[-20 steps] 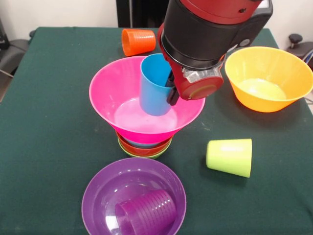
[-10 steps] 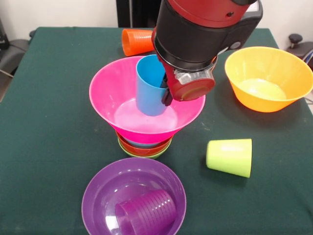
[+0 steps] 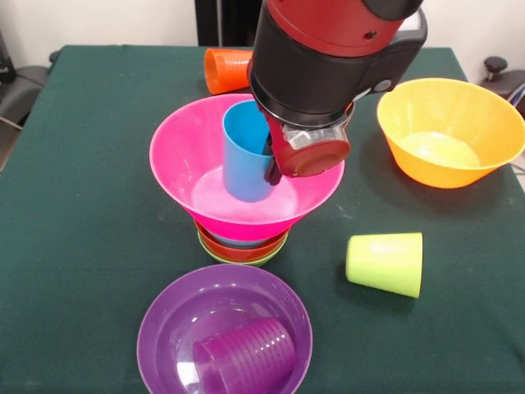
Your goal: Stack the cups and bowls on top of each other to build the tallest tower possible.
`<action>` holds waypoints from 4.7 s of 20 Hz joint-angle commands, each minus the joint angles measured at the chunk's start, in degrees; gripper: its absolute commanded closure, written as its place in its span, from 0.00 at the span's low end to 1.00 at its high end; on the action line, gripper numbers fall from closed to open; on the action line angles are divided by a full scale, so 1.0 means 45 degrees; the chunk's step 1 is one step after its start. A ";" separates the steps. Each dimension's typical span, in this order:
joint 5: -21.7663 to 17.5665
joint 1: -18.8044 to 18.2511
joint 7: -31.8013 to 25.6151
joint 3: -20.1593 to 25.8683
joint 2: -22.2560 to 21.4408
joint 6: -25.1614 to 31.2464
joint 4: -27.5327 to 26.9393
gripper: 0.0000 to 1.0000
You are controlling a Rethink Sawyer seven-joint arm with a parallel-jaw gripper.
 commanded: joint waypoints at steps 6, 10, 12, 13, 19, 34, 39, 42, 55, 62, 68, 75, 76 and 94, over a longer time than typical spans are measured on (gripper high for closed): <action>-0.1054 -0.0111 -0.0662 0.1702 0.0128 -0.1497 0.1422 1.00; -0.1032 -0.0036 -0.0562 0.1749 0.0078 -0.1533 0.1606 1.00; -0.1016 0.0002 -0.0518 0.1784 0.0054 -0.1563 0.1700 1.00; -0.1013 0.0024 -0.0508 0.1804 0.0046 -0.1568 0.1749 1.00; -0.0990 0.0252 -0.0283 0.1953 -0.0034 -0.1711 0.2217 1.00; -0.0933 0.0381 -0.0159 0.1977 -0.0047 -0.1951 0.2489 1.00; -0.0890 0.0402 -0.0071 0.1981 -0.0031 -0.1936 0.2485 1.00; -0.0798 0.0401 0.0092 0.1974 0.0082 -0.1893 0.2323 1.00; -0.0615 0.0473 0.0562 0.1967 0.0421 -0.2083 0.2057 1.00; -0.0598 0.0516 0.0628 0.1969 0.0414 -0.2141 0.2125 1.00; -0.0556 0.0546 0.0680 0.2003 0.0413 -0.2201 0.2180 1.00; -0.0580 0.0585 0.0710 0.1960 0.0421 -0.2163 0.2189 1.00; -0.0563 0.0599 0.0722 0.1988 0.0413 -0.2174 0.2223 1.00; -0.0495 0.0649 0.0930 0.2001 0.0453 -0.2243 0.2269 1.00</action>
